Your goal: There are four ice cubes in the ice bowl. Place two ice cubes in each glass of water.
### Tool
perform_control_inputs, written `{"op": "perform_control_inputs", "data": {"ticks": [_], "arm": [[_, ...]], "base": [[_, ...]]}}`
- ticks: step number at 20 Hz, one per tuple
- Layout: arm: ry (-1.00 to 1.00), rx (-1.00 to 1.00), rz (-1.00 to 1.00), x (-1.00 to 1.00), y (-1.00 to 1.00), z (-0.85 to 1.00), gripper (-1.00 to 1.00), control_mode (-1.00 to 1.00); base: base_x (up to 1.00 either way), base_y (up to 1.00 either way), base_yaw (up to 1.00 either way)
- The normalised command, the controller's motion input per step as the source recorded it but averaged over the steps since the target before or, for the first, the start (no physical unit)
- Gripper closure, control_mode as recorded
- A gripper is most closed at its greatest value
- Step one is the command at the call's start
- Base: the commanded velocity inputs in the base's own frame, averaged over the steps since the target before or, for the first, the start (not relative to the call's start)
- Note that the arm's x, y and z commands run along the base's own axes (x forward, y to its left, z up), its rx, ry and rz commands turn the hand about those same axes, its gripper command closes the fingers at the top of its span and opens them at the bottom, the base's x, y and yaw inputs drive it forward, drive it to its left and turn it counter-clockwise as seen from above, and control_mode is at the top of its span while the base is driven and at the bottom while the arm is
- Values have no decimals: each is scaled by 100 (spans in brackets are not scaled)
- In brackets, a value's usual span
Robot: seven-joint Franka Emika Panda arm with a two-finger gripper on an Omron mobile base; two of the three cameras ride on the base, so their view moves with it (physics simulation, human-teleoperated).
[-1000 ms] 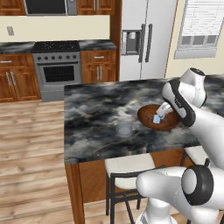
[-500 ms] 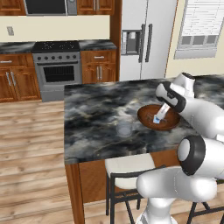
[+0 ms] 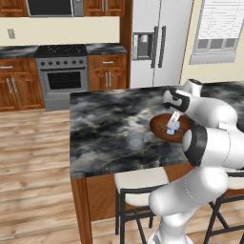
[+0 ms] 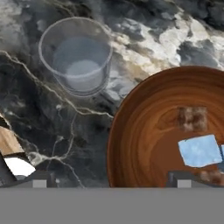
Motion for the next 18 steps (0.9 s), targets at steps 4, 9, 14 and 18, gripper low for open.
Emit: {"op": "perform_control_inputs", "data": {"ticks": [4, 9, 14, 18], "arm": [[4, -4, 0, 35, -2, -29, -100, -100], [0, 0, 0, 26, -17, -35, -100, -100], [0, 0, 0, 22, -22, -30, -100, -100], [1, 0, -1, 29, -1, -11, -100, -100]], "base": [[0, 0, 0], [0, 0, 0], [0, 0, 0], [0, 0, 0]]}}
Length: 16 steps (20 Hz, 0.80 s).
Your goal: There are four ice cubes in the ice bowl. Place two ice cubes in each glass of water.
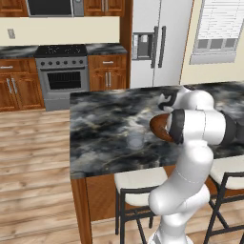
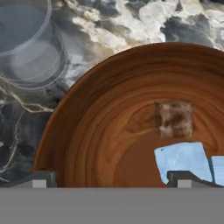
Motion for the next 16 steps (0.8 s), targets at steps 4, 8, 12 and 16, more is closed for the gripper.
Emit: {"op": "perform_control_inputs", "data": {"ticks": [4, 8, 12, 16], "arm": [[4, 0, -2, 32, 0, -6, -100, -100], [6, 0, -1, 34, 0, -9, -100, -100], [4, 0, 0, 35, 0, -19, -100, -100], [3, 0, 0, 32, 0, -21, -100, -100]], "base": [[0, 0, 0], [0, 0, 0], [0, 0, 0], [0, 0, 0]]}}
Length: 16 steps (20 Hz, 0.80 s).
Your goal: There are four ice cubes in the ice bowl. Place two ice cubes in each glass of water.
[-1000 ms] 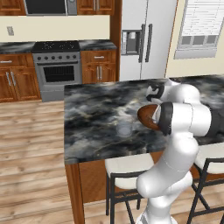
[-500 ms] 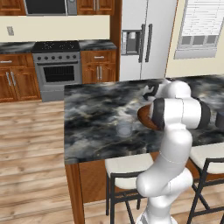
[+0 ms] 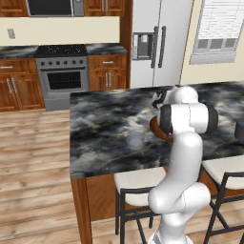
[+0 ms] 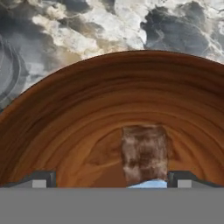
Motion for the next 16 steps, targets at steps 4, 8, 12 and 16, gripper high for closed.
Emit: {"op": "perform_control_inputs", "data": {"ticks": [4, 8, 12, 16], "arm": [[2, 0, 0, 27, 0, -25, -100, -100], [2, 0, 0, 26, 0, -26, -100, -100], [1, 0, 0, 12, 0, -24, -100, -100], [0, 0, 0, 1, 0, -19, -100, -100]], "base": [[0, 0, 0], [0, 0, 0], [0, 0, 0], [0, 0, 0]]}}
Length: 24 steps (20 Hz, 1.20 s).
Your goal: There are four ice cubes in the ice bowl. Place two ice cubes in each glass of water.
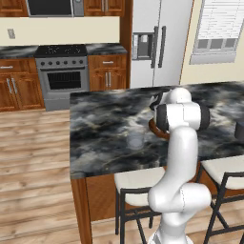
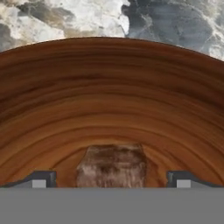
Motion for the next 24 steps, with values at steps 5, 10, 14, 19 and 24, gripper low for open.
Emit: {"op": "perform_control_inputs", "data": {"ticks": [5, 10, 14, 19, 24], "arm": [[0, 0, 0, 3, 0, -17, 100, -100], [3, 0, -7, 0, -19, -19, 100, -100], [4, 0, -7, 0, -23, -14, 100, -100], [-1, 0, -5, -7, -14, 1, 100, -100], [-14, 2, -1, -33, -19, 54, 100, -100]], "base": [[0, 0, 0], [0, 0, 0], [0, 0, 0], [0, 0, 0], [0, 0, 0]]}}
